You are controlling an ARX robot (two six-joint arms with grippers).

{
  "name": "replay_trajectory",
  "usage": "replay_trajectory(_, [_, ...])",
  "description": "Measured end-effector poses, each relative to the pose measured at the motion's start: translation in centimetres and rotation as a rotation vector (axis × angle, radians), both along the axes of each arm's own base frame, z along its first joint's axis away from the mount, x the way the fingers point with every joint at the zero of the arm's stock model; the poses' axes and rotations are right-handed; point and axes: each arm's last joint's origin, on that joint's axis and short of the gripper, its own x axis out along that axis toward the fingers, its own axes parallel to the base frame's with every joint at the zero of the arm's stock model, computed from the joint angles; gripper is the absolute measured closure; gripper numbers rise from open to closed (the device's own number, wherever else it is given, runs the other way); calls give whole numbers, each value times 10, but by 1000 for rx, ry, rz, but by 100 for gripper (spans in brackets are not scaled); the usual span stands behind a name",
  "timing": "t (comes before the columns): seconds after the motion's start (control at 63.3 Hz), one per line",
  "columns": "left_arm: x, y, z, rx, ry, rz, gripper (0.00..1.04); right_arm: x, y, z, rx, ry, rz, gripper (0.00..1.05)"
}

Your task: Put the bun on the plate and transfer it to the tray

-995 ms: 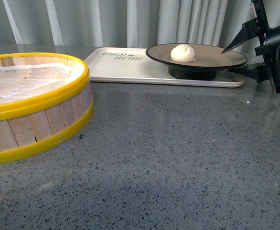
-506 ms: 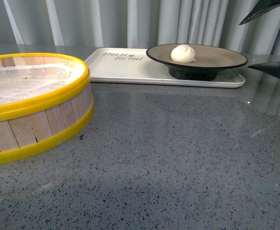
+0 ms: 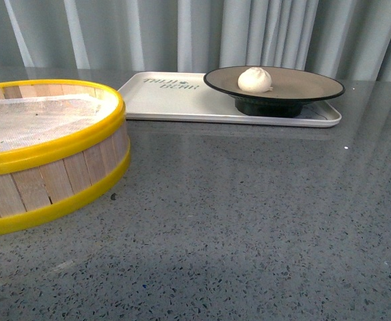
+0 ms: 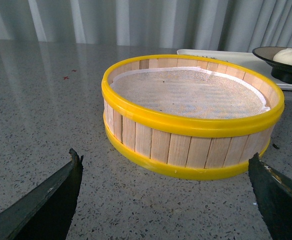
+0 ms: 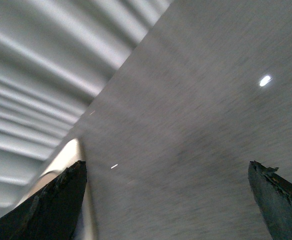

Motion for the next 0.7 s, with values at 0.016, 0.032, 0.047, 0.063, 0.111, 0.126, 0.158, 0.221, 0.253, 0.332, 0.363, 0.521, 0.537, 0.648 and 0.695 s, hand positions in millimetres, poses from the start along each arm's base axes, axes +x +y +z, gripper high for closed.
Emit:
replay_trajectory(0.016, [0,0,0,0,0,0,7,-8,-3,1,-56,-6,-18,8])
replay_trajectory(0.032, [0,0,0,0,0,0,7,-12,-4,2,-83,-8,-27,8])
replay_trajectory(0.047, [0,0,0,0,0,0,7,-19,-5,3,-139,-13,-44,8])
replay_trajectory(0.063, [0,0,0,0,0,0,7,-23,-6,4,-167,-16,-52,8])
replay_trajectory(0.111, [0,0,0,0,0,0,7,-40,-6,9,-323,-40,-92,8])
replay_trajectory(0.126, [0,0,0,0,0,0,7,-44,-5,11,-366,-48,-101,8])
replay_trajectory(0.158, [0,0,0,0,0,0,7,-52,-3,14,-461,-68,-115,8])
replay_trajectory(0.221, [0,0,0,0,0,0,7,-65,4,18,-595,-106,-93,10])
replay_trajectory(0.253, [0,0,0,0,0,0,7,-73,10,17,-651,-140,20,15])
replay_trajectory(0.332, [0,0,0,0,0,0,7,-92,32,7,-695,-194,208,28])
replay_trajectory(0.363, [0,0,0,0,0,0,7,-104,47,-2,-707,-200,252,36])
replay_trajectory(0.521, [0,0,0,0,0,0,7,-148,93,-38,-739,-195,278,67])
replay_trajectory(0.537, [0,0,0,0,0,0,7,-150,95,-40,-741,-196,277,69])
replay_trajectory(0.648, [0,0,0,0,0,0,7,-166,113,-61,-756,-217,261,89])
replay_trajectory(0.695, [0,0,0,0,0,0,7,-169,117,-71,-754,-214,276,97])
